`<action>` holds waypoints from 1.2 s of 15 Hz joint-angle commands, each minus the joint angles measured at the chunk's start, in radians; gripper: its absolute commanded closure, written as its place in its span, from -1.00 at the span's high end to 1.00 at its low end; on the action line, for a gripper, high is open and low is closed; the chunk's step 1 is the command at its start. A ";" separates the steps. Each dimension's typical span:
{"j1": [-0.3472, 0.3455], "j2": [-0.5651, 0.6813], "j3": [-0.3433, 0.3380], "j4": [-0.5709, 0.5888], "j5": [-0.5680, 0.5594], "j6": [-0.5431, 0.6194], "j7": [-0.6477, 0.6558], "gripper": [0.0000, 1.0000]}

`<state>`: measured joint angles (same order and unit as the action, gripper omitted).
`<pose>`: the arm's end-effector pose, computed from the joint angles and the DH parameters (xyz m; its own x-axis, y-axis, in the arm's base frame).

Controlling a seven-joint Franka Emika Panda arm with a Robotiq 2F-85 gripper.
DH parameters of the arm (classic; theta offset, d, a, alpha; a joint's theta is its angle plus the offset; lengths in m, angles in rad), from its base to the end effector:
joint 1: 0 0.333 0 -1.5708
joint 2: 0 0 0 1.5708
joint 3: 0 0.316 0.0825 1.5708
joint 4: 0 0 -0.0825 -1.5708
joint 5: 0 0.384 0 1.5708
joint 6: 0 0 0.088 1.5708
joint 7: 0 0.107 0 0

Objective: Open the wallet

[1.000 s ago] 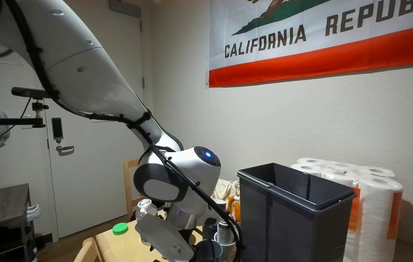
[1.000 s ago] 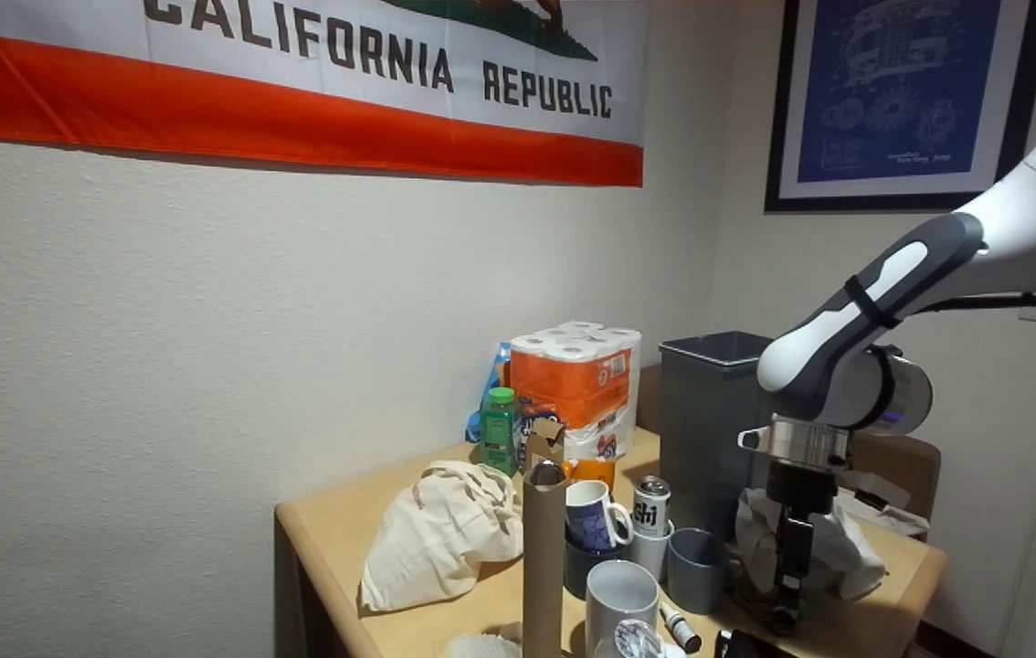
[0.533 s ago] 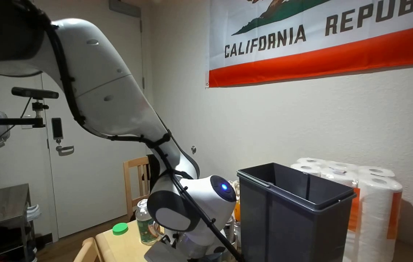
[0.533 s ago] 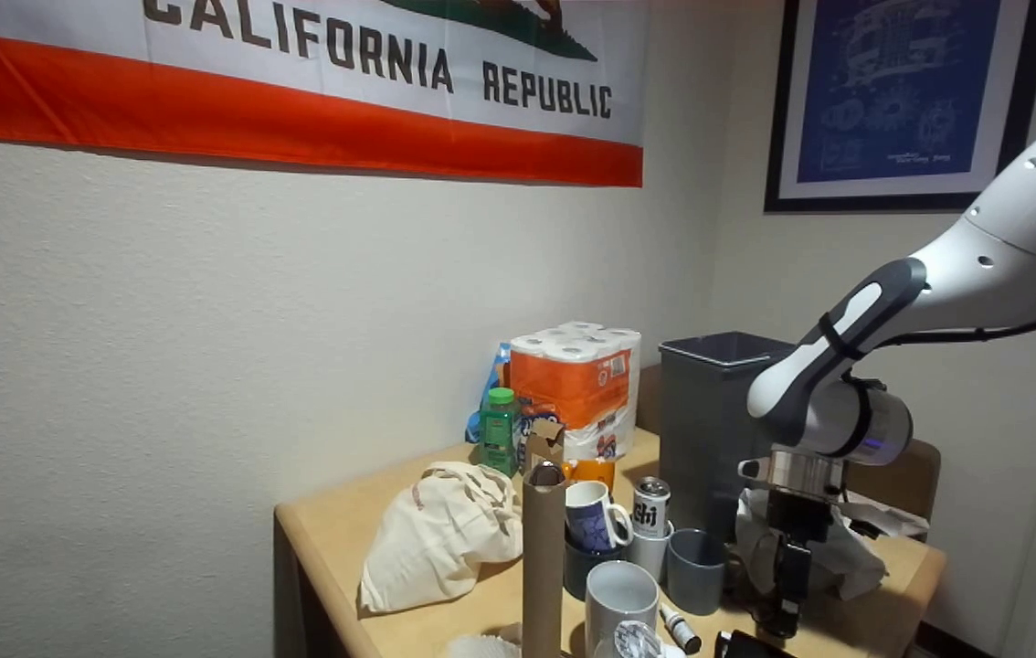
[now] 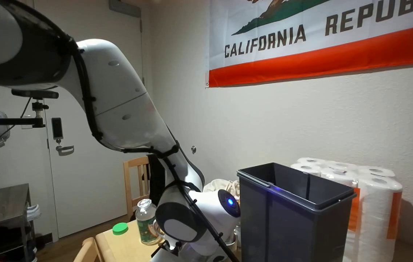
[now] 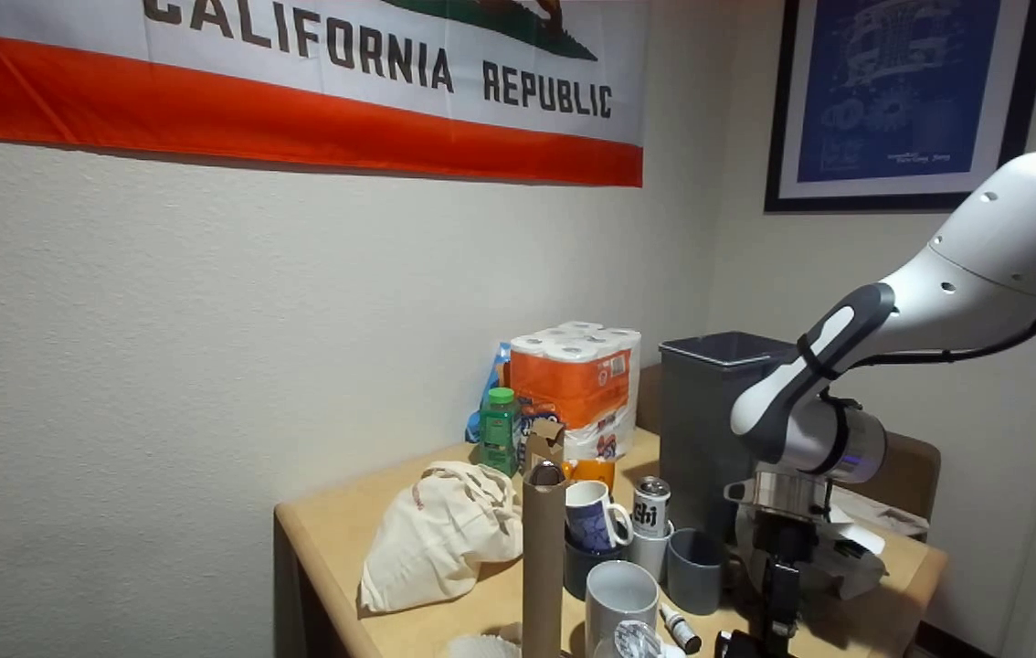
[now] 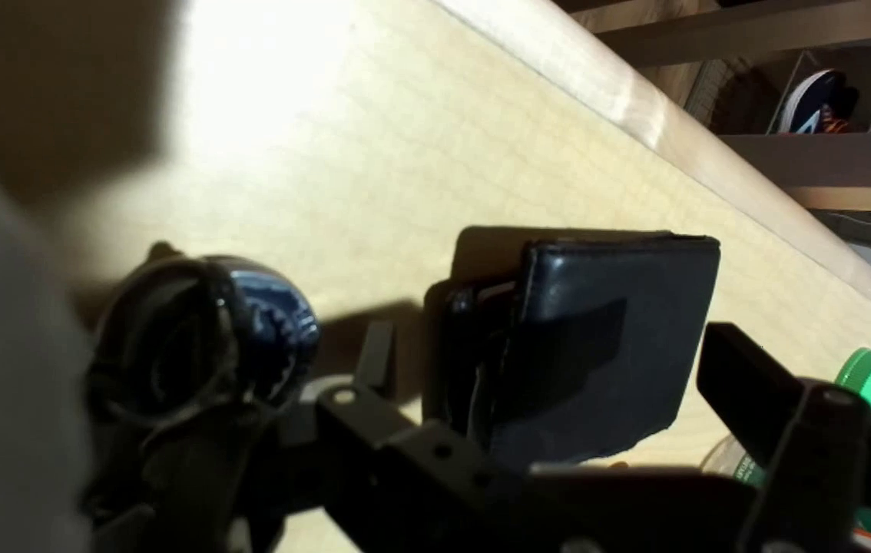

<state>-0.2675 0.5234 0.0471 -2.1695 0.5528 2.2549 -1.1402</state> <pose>0.4997 -0.0955 0.1234 0.8953 0.4445 0.0282 0.3898 -0.7513 -0.5326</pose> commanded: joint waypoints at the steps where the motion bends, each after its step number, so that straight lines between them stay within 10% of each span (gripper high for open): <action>1: -0.020 0.030 0.016 0.040 0.000 -0.054 -0.009 0.45; 10: 0.018 -0.041 0.002 0.020 -0.062 -0.068 0.062 -0.87; 18: 0.080 -0.131 0.000 -0.001 -0.156 -0.164 0.184 -1.00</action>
<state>-0.2126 0.4454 0.0488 -2.1380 0.4289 2.1227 -1.0157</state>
